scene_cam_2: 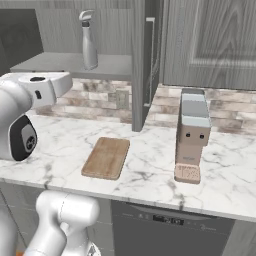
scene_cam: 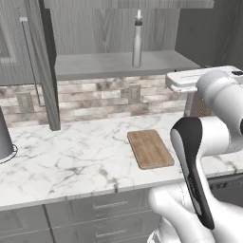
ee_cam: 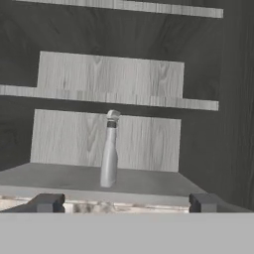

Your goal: Grab the spray bottle from the cabinet, then place it next to the cutting board for sanitizing. Then grab the dish brush from the countertop next to the sink and place it next to the cutting board.

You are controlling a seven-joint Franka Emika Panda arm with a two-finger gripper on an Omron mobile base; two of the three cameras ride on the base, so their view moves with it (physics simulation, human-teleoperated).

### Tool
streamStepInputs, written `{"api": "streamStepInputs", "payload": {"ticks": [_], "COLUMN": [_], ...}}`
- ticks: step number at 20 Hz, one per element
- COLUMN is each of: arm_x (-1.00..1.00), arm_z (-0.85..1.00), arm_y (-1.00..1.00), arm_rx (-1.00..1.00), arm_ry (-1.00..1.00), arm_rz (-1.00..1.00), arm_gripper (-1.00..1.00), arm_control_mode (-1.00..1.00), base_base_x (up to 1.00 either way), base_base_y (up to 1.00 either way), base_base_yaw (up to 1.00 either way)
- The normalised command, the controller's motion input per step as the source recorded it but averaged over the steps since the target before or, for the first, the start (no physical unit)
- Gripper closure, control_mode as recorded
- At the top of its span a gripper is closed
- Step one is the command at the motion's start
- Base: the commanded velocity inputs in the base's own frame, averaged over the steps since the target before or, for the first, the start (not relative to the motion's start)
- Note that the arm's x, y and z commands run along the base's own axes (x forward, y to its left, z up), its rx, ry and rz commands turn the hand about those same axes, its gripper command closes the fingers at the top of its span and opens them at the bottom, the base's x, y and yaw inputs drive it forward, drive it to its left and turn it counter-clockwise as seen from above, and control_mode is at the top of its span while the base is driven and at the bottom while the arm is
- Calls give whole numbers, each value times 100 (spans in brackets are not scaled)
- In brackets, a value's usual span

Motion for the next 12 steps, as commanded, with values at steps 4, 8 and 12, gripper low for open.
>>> {"api": "streamStepInputs", "payload": {"ticks": [4,8,12], "arm_x": [7,2,10], "arm_z": [31,30,27], "arm_y": [0,0,9], "arm_rx": [0,0,0], "arm_ry": [0,0,0], "arm_rz": [0,0,0], "arm_gripper": [-100,-100,-100], "arm_control_mode": [-100,-100,-100], "base_base_x": [0,0,0], "base_base_y": [0,0,0], "base_base_yaw": [0,0,0]}}
